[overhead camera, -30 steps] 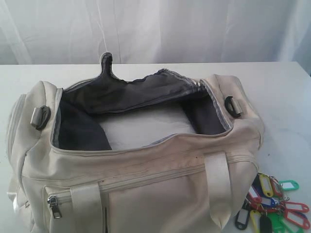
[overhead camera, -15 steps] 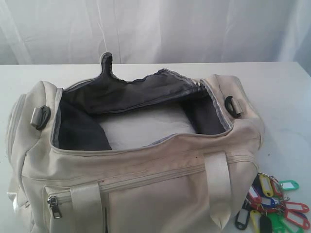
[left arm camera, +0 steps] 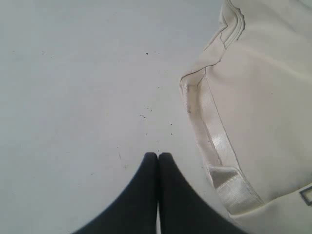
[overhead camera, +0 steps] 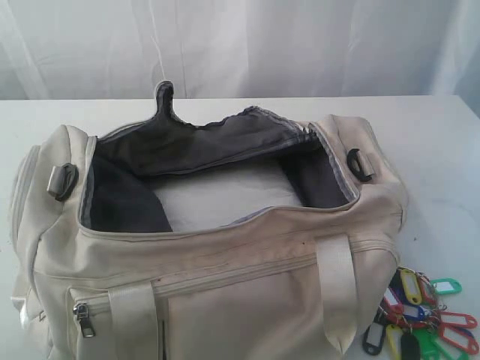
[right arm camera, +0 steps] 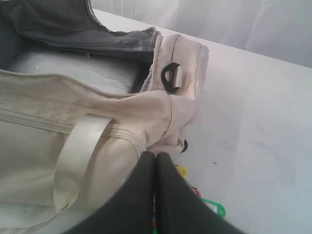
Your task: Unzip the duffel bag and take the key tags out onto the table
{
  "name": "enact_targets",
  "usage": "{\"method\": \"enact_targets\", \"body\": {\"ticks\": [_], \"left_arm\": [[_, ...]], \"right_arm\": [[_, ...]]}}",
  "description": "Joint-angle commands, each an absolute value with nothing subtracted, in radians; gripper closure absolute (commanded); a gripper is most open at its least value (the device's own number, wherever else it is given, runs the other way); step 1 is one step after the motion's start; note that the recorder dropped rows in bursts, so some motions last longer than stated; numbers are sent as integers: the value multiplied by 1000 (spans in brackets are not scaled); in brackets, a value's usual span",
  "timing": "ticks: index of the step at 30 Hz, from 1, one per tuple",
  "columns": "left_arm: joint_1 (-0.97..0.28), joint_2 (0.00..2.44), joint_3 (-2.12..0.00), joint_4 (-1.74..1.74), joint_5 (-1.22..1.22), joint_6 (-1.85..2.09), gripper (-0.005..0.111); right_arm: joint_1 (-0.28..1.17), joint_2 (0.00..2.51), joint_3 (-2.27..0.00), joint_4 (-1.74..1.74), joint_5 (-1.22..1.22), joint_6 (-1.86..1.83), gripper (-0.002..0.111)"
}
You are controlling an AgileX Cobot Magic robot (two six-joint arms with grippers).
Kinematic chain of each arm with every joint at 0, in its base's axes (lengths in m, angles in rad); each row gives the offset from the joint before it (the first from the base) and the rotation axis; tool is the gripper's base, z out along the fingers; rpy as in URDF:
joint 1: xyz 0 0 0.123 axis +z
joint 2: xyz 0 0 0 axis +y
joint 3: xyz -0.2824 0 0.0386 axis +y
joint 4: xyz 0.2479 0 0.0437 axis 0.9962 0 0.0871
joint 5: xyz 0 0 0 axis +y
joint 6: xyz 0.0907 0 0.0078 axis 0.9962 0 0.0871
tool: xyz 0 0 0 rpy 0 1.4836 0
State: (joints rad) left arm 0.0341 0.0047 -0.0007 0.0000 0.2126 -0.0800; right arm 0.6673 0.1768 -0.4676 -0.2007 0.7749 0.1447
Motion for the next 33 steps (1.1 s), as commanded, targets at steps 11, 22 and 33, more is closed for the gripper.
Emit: {"method": "enact_targets", "body": {"ticks": [11, 22, 33], "left_arm": [[37, 0, 0, 0, 208, -91, 107], [37, 0, 0, 0, 208, -91, 107], [37, 0, 0, 0, 208, -91, 107]], "right_arm": [[634, 165, -443, -210, 501, 201, 108], [299, 134, -278, -167, 218, 356, 108], [299, 0, -16, -177, 291, 353, 108]]}}
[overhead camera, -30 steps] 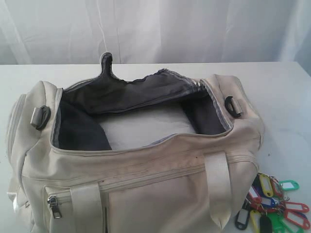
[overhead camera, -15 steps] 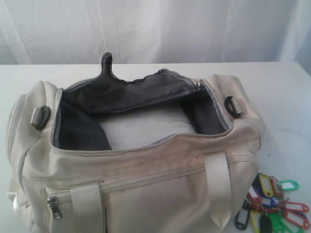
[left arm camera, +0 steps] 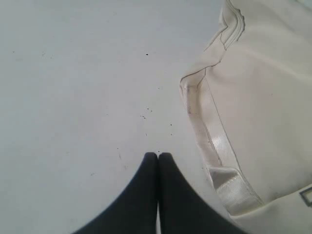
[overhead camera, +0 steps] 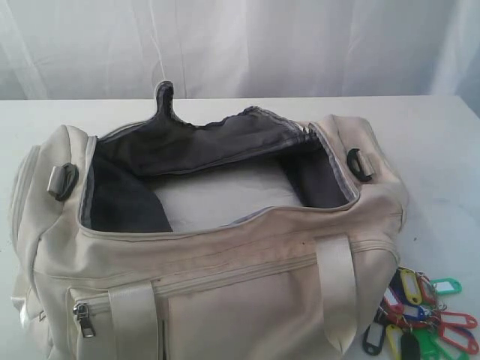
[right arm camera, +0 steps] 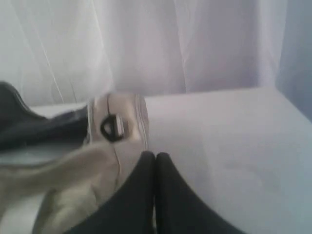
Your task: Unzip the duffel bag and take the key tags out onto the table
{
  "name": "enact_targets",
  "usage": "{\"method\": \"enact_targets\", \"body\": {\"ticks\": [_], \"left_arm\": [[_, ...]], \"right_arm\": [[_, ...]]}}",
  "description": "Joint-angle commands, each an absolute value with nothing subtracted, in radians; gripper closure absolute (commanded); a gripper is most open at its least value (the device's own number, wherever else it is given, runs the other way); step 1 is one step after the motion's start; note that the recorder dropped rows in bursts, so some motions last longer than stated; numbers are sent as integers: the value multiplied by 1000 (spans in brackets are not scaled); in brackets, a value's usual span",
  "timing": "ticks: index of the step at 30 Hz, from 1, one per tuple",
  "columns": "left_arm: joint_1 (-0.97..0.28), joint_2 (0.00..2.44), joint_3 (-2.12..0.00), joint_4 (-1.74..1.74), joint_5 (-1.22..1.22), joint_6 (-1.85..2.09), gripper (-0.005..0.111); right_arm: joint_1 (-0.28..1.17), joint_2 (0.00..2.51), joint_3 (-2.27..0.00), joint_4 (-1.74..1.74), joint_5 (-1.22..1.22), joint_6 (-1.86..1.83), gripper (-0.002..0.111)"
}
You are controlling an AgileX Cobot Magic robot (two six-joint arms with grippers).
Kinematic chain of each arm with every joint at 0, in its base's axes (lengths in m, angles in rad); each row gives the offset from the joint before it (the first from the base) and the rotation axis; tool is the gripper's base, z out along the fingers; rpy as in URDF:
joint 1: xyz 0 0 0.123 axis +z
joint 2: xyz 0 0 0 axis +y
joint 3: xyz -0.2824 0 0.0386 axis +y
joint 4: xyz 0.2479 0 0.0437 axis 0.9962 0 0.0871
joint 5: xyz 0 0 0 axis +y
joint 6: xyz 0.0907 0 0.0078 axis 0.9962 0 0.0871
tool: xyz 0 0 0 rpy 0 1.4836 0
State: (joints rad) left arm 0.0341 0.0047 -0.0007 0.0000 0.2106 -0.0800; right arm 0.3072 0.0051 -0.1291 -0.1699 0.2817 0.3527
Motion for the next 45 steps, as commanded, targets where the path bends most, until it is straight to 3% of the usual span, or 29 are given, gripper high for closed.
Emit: {"method": "enact_targets", "body": {"ticks": [1, 10, 29, 45], "left_arm": [[37, 0, 0, 0, 208, -91, 107], [37, 0, 0, 0, 208, -91, 107], [37, 0, 0, 0, 208, -91, 107], [37, 0, 0, 0, 208, -91, 107]], "right_arm": [[299, 0, 0, -177, 291, 353, 108], [299, 0, 0, -169, 342, 55, 108], [134, 0, 0, -116, 336, 46, 108], [129, 0, 0, 23, 336, -116, 108]]}}
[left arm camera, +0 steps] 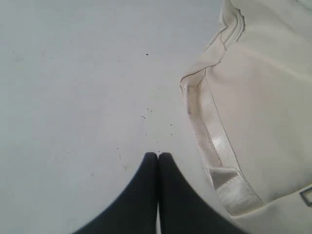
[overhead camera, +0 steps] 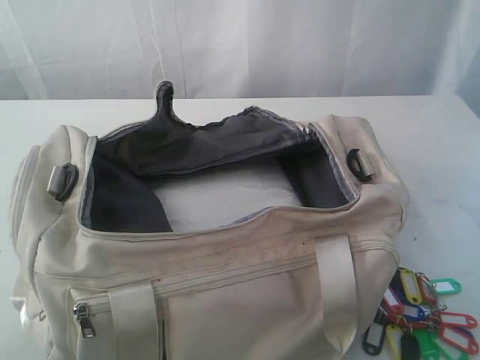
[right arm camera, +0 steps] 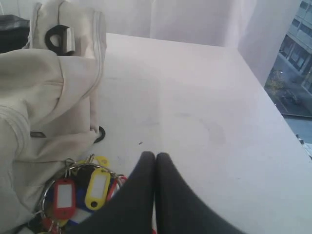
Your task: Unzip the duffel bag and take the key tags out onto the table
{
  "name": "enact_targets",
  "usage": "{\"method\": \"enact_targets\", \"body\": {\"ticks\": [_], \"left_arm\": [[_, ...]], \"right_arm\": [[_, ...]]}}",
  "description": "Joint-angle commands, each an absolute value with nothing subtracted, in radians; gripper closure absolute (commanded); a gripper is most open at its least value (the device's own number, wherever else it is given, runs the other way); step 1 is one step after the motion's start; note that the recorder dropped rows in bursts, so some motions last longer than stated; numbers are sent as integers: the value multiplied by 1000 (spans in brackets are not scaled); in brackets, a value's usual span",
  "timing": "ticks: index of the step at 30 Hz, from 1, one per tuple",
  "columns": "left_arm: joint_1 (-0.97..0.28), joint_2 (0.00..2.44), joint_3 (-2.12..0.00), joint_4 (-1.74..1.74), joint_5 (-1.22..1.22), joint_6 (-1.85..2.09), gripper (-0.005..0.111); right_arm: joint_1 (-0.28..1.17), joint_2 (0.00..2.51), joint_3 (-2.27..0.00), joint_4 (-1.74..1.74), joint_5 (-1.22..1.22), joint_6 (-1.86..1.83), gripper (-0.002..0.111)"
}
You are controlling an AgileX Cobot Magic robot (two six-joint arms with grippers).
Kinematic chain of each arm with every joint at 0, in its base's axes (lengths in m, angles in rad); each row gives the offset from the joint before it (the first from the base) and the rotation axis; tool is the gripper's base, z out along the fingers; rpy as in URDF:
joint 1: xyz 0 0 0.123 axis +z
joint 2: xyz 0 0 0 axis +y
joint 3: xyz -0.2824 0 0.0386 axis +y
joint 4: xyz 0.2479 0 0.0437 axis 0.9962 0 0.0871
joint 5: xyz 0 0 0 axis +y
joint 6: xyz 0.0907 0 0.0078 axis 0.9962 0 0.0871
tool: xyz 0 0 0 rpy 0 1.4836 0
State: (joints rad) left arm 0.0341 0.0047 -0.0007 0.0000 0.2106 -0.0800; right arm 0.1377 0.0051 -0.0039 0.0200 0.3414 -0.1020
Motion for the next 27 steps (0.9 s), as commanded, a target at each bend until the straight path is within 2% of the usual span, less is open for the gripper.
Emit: {"method": "enact_targets", "body": {"ticks": [1, 18, 27], "left_arm": [[37, 0, 0, 0, 208, -91, 107], [31, 0, 0, 0, 208, -91, 107], [-21, 0, 0, 0, 208, -91, 107]], "right_arm": [[129, 0, 0, 23, 336, -116, 108], [151, 0, 0, 27, 336, -116, 108], [151, 0, 0, 27, 336, -116, 108]]}}
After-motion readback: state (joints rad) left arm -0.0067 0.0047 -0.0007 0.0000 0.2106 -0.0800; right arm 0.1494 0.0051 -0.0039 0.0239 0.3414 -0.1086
